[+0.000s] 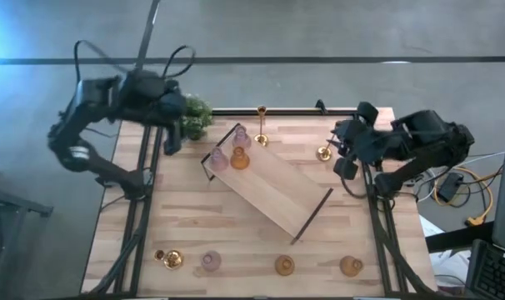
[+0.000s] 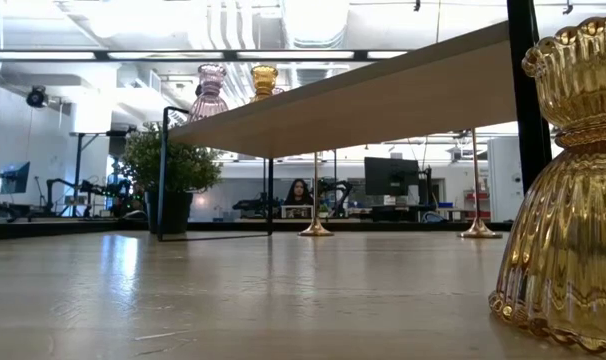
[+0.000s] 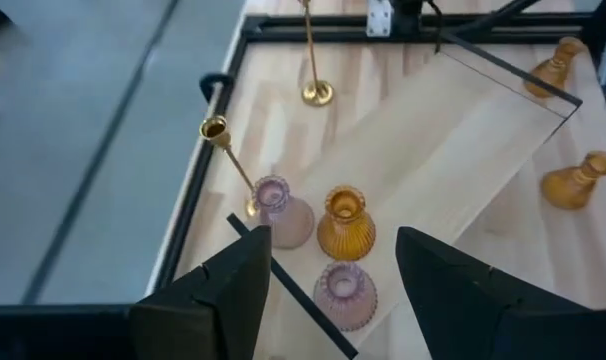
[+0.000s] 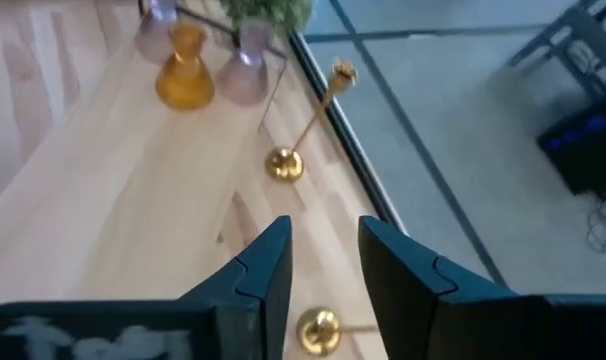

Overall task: Pick & Place candle stick holders
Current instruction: Put the top right gold candle holder on the shelf

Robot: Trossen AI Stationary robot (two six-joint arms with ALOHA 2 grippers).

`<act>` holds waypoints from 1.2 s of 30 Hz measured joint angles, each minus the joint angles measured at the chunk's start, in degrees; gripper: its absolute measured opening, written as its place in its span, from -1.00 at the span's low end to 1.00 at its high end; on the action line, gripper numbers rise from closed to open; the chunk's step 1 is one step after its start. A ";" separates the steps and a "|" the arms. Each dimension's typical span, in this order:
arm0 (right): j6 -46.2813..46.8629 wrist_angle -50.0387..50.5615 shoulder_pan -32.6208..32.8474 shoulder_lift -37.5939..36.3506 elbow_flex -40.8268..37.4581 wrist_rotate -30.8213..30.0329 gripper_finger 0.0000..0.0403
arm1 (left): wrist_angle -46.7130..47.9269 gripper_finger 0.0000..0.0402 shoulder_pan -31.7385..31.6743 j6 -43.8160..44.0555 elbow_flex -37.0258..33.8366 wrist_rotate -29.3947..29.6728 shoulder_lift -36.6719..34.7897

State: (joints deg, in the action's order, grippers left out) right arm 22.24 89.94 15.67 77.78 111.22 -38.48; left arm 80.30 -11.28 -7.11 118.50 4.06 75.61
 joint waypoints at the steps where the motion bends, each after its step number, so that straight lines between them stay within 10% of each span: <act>1: 2.00 0.07 0.97 -1.34 -2.59 -1.30 -0.49 | -2.18 0.09 1.59 0.71 -3.43 1.82 -2.38; 10: 25.24 -2.78 12.06 -14.51 -26.80 -16.09 -0.61 | -26.69 0.09 10.56 6.47 -40.95 12.11 -23.50; 18: 32.78 -9.05 13.37 -19.55 -43.75 -17.42 -0.58 | -49.55 0.09 10.98 8.39 -68.55 14.04 -37.61; 36: 68.46 -10.01 13.80 -22.64 -68.71 -36.08 -0.60 | -79.74 0.09 10.96 4.65 -96.24 20.81 -53.39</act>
State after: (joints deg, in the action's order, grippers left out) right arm 90.71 79.93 29.47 55.14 42.51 -74.56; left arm 0.56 -0.32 -2.46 22.25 24.88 22.22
